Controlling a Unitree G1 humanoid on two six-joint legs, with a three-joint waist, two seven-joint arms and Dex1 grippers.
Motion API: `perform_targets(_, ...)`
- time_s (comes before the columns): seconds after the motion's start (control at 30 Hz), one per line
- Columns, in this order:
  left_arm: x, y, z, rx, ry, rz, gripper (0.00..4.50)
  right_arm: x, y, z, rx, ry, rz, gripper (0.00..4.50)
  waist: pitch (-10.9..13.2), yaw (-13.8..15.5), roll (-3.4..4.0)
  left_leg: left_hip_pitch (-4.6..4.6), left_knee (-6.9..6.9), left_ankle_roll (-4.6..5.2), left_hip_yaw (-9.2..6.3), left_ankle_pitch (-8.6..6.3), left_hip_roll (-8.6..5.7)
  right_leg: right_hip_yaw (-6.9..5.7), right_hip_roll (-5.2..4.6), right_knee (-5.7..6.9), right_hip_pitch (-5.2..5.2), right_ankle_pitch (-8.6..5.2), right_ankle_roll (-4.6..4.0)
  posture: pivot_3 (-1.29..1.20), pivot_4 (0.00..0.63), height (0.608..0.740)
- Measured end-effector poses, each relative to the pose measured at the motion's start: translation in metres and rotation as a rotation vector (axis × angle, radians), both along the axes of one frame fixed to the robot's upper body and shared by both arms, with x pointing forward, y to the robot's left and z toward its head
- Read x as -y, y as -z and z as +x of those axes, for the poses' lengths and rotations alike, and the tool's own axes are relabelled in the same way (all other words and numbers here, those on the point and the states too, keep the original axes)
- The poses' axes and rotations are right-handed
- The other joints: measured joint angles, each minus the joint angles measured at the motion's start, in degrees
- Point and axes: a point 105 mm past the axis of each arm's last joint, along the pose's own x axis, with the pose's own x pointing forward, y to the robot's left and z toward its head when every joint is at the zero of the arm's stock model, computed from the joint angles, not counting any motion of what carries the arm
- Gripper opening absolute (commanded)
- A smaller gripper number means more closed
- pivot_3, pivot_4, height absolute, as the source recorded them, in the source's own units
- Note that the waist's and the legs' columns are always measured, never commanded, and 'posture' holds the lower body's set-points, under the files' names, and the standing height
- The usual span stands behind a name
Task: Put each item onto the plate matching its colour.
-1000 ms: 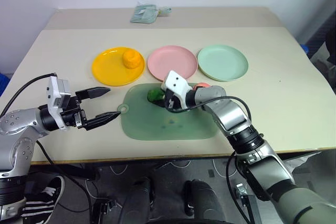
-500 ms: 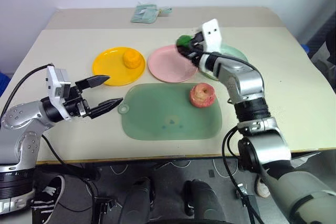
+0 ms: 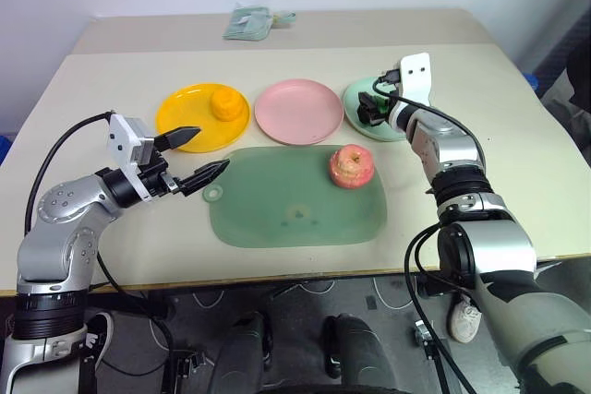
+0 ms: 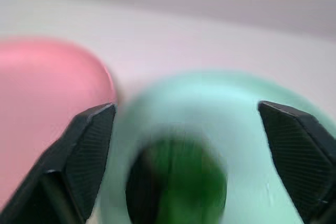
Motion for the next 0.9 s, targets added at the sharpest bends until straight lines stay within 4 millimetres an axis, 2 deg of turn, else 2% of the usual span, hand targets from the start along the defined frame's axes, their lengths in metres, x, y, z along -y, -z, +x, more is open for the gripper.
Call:
perform_targets(0.1, 0.000, -0.001, -0.003, -0.005, 0.027, -0.001, 4.50, -0.025, -0.041, -0.015, 0.105, -0.206, 0.056, 4.17, 0.0, 0.1, 0.00, 0.00, 0.00, 0.01, -0.01, -0.01, 0.02, 0.01, 0.00, -0.01, 0.00, 0.00, 0.00, 0.00, 0.150, 0.740)
perform_targets(0.17, 0.001, -0.002, -0.009, -0.020, 0.067, -0.006, 4.50, -0.051, -0.055, -0.042, 0.133, -0.429, 0.005, 4.17, 0.0, 0.2, -0.02, 0.00, 0.00, 0.05, -0.03, -0.03, 0.04, 0.00, 0.01, -0.03, 0.02, 0.00, 0.00, 0.00, 0.150, 0.740)
perform_targets(0.2, 0.002, -0.001, -0.014, -0.033, 0.095, 0.001, 4.50, -0.059, -0.050, -0.057, 0.111, -0.527, -0.054, 4.17, 0.0, 0.4, -0.04, 0.00, -0.01, 0.07, -0.06, -0.05, 0.04, 0.00, 0.01, -0.07, 0.06, 0.00, 0.00, 0.00, 0.150, 0.740)
perform_targets(0.23, 0.000, 0.003, -0.019, -0.060, 0.115, 0.016, 4.50, -0.063, -0.038, -0.072, 0.057, -0.614, -0.104, 4.17, 0.0, 0.5, -0.06, 0.03, 0.01, 0.11, -0.07, -0.08, 0.03, -0.01, -0.03, -0.11, 0.12, 0.00, 0.00, 0.00, 0.150, 0.740)
perform_targets(0.33, -0.003, 0.010, -0.032, -0.134, 0.172, -0.009, 4.50, -0.060, 0.012, -0.105, -0.173, -0.762, -0.181, 4.17, 0.0, 0.6, -0.05, 0.01, 0.12, 0.13, -0.03, -0.10, -0.02, 0.00, -0.19, -0.13, 0.12, 0.00, -0.01, 0.00, 0.150, 0.740)
perform_targets(0.4, -0.002, 0.010, -0.039, -0.160, 0.217, -0.017, 4.50, -0.055, 0.031, -0.118, -0.260, -0.804, -0.219, 4.17, 0.0, 0.4, -0.03, 0.02, 0.13, 0.13, -0.02, -0.10, -0.02, 0.01, -0.25, -0.12, 0.10, 0.02, -0.06, 0.00, 0.150, 0.740)
perform_targets(0.57, 0.005, 0.012, -0.054, -0.178, 0.313, 0.020, 4.50, -0.049, 0.040, -0.114, -0.265, -0.756, -0.327, 4.17, 0.0, 0.2, -0.02, 0.02, 0.05, 0.11, 0.02, -0.10, 0.04, 0.06, -0.20, -0.11, -0.03, 0.03, -0.12, 0.00, 0.150, 0.740)
perform_targets(0.9, 0.009, 0.017, -0.056, -0.190, 0.343, 0.037, 4.50, -0.039, 0.061, -0.102, -0.278, -0.684, -0.385, 4.17, 0.0, 0.5, -0.03, -0.02, 0.08, 0.12, 0.09, -0.10, 0.01, 0.06, -0.11, -0.11, -0.03, 0.04, -0.10, 0.00, 0.150, 0.740)
